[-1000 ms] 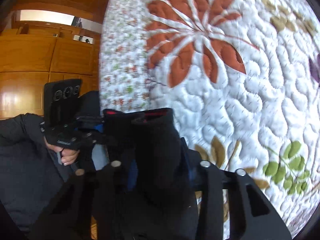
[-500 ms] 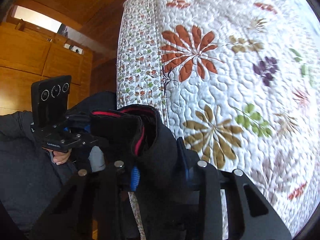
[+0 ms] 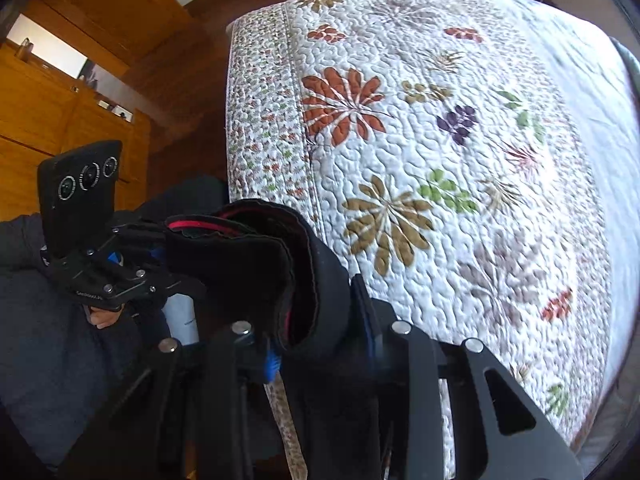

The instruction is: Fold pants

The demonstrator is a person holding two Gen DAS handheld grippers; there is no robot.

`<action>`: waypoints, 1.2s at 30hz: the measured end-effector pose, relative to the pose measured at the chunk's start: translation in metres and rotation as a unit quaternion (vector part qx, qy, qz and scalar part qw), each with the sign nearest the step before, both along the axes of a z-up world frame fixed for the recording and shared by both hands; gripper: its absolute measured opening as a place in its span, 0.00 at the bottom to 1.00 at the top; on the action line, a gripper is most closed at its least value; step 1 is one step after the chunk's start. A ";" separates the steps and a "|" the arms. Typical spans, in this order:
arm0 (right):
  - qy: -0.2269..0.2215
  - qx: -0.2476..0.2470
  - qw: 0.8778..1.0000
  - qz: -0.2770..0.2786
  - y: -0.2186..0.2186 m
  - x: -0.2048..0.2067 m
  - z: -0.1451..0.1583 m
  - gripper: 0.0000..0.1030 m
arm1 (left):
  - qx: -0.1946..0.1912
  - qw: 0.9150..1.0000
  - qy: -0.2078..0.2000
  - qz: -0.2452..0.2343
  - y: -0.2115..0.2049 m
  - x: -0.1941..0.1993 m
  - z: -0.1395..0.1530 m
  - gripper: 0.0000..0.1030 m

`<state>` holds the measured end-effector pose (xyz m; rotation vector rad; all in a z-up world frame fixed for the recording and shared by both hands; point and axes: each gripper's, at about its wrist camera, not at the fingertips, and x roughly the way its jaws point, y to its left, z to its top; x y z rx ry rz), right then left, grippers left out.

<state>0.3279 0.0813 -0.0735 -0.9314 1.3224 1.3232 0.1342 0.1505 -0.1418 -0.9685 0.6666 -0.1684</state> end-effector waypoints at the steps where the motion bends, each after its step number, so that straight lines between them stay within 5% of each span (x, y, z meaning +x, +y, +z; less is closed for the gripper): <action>1: -0.004 0.000 1.000 -0.003 -0.005 -0.002 0.003 0.28 | 0.005 1.000 -0.002 -0.003 -0.004 0.000 0.004 0.20; 16: -0.051 0.006 0.997 -0.056 -0.095 -0.017 0.038 0.24 | 0.066 0.995 -0.029 -0.074 -0.082 0.017 0.049 0.20; 36: -0.100 -0.006 0.990 -0.096 -0.189 -0.027 0.046 0.22 | 0.104 0.981 -0.051 -0.155 -0.165 0.029 0.065 0.20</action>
